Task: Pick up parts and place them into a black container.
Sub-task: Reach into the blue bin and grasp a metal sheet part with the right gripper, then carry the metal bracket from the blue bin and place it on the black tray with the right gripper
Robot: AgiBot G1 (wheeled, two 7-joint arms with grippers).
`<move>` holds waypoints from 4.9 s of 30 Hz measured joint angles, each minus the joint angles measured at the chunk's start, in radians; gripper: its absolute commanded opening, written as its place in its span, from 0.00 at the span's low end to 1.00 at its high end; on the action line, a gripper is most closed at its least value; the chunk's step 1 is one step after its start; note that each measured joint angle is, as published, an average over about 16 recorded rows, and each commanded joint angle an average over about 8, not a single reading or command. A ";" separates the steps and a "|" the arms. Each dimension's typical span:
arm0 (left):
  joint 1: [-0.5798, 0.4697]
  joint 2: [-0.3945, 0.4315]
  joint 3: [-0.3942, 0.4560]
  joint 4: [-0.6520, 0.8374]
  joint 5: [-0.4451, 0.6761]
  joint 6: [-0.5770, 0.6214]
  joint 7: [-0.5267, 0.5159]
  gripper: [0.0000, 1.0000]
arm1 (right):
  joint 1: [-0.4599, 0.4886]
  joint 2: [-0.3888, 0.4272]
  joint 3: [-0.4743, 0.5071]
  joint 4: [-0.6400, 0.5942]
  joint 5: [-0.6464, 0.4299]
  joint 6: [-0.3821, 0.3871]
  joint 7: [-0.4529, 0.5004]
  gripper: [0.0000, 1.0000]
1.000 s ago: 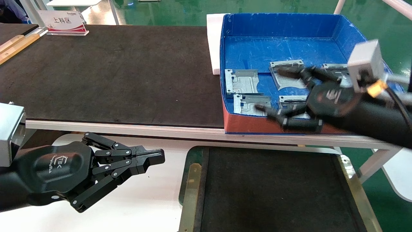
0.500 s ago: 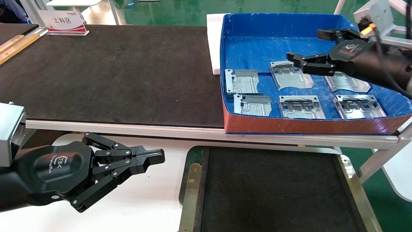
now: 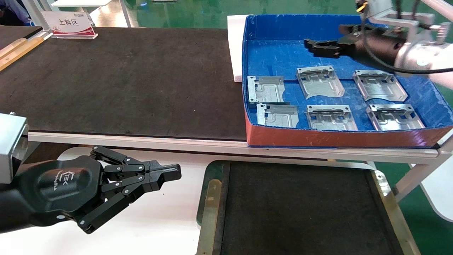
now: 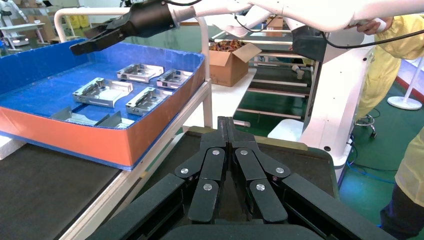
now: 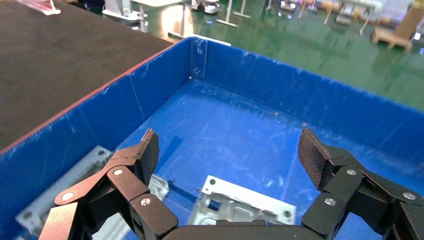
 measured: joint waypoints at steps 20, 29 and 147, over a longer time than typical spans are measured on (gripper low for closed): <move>0.000 0.000 0.000 0.000 0.000 0.000 0.000 0.15 | 0.098 -0.147 -0.129 -0.204 -0.213 0.053 0.378 1.00; 0.000 0.000 0.000 0.000 0.000 0.000 0.000 1.00 | 0.093 -0.152 -0.163 -0.178 -0.270 0.036 0.474 1.00; 0.000 0.000 0.000 0.000 0.000 0.000 0.000 1.00 | -0.032 0.106 -0.166 0.382 -0.217 -0.126 0.557 0.00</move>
